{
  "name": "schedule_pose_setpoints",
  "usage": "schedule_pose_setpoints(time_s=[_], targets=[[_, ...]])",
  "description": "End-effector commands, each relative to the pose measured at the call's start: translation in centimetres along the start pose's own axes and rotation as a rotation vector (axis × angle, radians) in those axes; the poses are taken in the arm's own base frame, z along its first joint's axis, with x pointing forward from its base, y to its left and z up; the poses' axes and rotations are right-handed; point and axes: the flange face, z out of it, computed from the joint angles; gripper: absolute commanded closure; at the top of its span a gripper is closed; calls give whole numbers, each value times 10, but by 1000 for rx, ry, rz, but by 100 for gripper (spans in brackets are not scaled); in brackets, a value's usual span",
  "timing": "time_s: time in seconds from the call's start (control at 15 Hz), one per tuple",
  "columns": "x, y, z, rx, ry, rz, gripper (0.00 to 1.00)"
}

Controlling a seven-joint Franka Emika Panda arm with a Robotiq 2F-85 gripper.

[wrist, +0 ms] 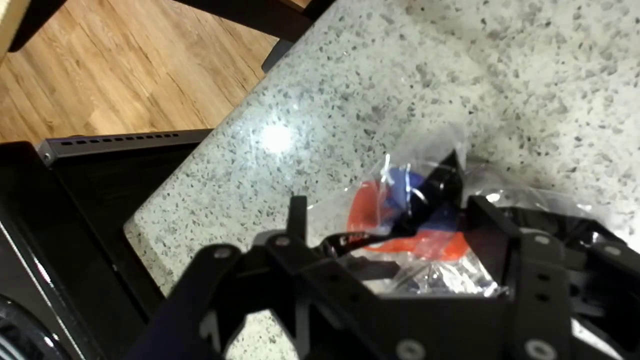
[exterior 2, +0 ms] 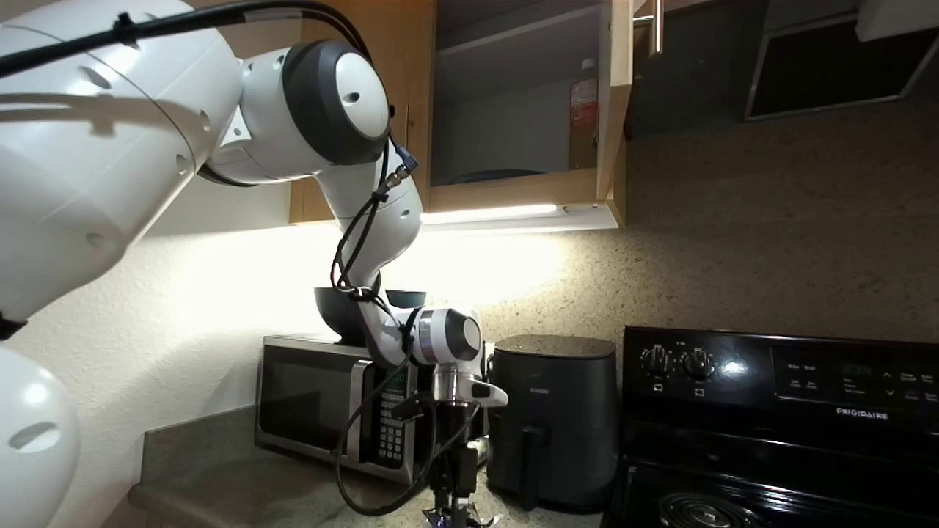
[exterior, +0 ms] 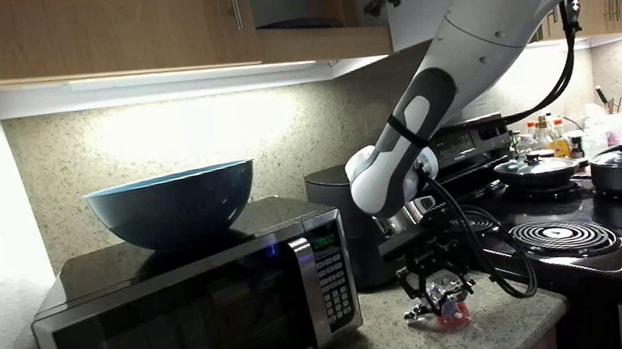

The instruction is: Remove the plastic bag from the open cabinet and put it on the counter

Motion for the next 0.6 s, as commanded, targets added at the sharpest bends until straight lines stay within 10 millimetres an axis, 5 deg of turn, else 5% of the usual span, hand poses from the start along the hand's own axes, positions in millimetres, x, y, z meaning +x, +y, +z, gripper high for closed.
schedule_pose_setpoints(time_s=[0.0,0.53], targets=[[-6,25,-42,44,-33,31,0],[-38,62,-118,178,-69,-51,0]])
